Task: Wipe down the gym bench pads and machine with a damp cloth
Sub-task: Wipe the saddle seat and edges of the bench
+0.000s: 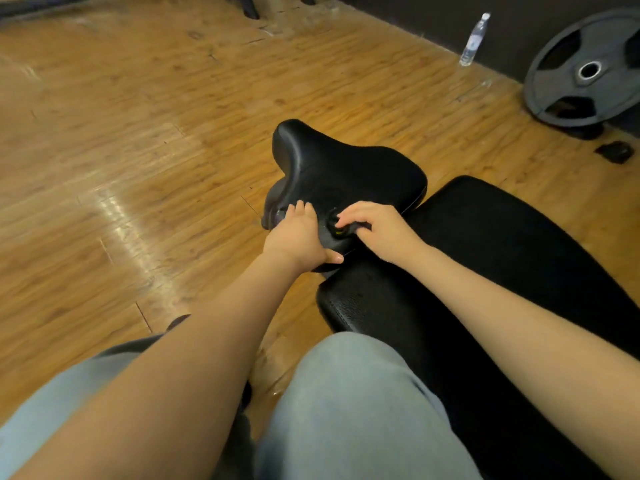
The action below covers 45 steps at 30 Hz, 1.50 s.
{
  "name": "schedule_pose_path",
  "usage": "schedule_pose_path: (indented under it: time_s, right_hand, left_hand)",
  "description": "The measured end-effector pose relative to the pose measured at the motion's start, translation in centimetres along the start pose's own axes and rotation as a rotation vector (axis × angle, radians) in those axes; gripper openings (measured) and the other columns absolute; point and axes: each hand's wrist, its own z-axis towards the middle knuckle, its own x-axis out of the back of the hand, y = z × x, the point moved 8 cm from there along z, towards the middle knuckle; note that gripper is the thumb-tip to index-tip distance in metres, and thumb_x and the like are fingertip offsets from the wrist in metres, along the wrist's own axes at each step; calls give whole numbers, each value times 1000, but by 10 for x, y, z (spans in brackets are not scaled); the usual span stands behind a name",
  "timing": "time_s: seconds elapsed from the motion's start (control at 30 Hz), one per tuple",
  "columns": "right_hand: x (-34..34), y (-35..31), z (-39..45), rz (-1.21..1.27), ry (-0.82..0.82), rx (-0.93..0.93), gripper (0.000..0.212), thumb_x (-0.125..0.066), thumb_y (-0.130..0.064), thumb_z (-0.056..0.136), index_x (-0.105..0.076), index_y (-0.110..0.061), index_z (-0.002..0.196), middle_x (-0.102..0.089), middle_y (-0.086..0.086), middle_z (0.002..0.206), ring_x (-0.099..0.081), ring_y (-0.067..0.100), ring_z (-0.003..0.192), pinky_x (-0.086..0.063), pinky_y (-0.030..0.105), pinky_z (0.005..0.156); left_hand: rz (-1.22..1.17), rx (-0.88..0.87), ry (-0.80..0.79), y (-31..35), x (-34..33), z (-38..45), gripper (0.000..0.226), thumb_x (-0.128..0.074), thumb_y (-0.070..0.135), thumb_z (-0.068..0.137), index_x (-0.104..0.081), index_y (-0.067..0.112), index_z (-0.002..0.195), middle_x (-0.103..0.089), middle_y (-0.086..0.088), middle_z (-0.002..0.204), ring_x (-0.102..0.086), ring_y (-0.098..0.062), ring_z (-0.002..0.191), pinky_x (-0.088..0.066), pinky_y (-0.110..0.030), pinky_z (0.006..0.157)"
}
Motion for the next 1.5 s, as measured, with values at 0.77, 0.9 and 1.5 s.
schedule_pose_path:
  time_s: [0.77, 0.9, 1.5]
  right_hand:
    - [115, 58, -293, -104, 228, -717, 37, -47, 10, 85, -70, -10, 106, -63, 4, 117, -57, 16, 110, -38, 18, 97]
    - [178, 67, -368, -108, 428, -920, 28, -52, 3, 89, -70, -12, 104, -63, 1, 112, -56, 14, 106, -39, 21, 93]
    - [268, 97, -799, -106, 772, -1569, 25, -52, 5, 87, -69, -10, 98, -67, 12, 94, -55, -1, 59, -45, 12, 57]
  left_hand:
    - [453, -758, -387, 249, -108, -92, 100, -65, 55, 81, -13, 5, 151, -9, -9, 159, -6, -22, 147, -20, -40, 117]
    - [412, -900, -387, 290, -119, -117, 98, -63, 53, 83, -10, 6, 151, -6, -7, 160, -4, -20, 147, -18, -37, 117]
    - [280, -1250, -520, 503, -303, -312, 99, -62, 52, 85, -4, 6, 151, -1, -10, 159, 1, -24, 147, -11, -37, 118]
